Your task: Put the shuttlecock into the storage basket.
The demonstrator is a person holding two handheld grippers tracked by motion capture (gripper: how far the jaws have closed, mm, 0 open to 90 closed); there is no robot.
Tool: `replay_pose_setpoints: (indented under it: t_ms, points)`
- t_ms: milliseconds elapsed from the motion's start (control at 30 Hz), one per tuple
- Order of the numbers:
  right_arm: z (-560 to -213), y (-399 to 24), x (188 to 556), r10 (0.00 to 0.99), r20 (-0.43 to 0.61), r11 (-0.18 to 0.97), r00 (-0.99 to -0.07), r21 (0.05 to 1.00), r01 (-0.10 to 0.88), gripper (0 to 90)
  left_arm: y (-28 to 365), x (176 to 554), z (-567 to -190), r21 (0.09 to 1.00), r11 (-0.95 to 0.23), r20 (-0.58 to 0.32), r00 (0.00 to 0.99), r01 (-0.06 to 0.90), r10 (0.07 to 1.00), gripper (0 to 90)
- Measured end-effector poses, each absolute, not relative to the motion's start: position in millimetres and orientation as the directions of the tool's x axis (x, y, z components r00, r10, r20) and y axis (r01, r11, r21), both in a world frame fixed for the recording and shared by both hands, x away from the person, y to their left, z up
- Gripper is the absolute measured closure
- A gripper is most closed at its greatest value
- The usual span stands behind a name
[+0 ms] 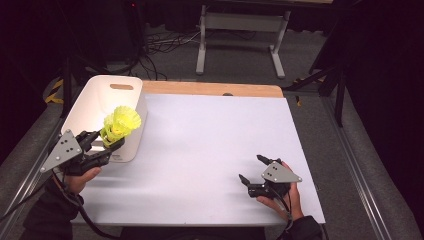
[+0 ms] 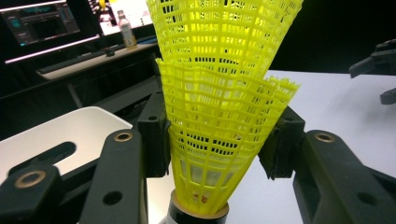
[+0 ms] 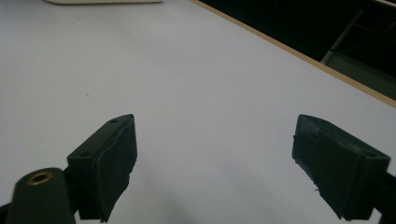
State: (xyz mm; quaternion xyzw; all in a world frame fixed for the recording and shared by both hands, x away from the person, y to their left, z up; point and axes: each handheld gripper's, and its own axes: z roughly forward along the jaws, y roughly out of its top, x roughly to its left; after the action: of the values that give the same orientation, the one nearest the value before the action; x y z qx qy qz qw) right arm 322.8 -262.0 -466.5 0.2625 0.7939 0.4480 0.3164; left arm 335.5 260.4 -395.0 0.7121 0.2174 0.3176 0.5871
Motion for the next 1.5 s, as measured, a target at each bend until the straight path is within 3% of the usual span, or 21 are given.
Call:
replay_pose_setpoints:
  t_ms: [433,767,1267,1500]
  points:
    - [-468.2,-261.8,324.8,0.696,-0.255,0.462,-0.671,0.875,0.147,15.4,277.8,344.7,-376.8,0.971,-0.235,0.192,0.693,-0.033,0.695,51.8]
    - [-471.0,-260.8,327.4,0.690,-0.242,0.465,-0.682,0.871,0.161,16.6,291.7,369.5,-365.4,0.969,-0.241,0.135,0.694,0.056,0.707,51.6]
    - [-472.6,-261.3,330.3,0.683,-0.236,0.473,-0.692,0.864,0.172,16.0,287.7,404.6,-354.3,0.945,-0.314,0.177,0.669,0.088,0.722,53.4]
    - [-474.1,-260.1,332.8,0.675,-0.237,0.483,-0.698,0.858,0.176,16.0,291.6,423.9,-354.2,0.940,-0.311,0.148,0.662,0.136,0.735,53.2]
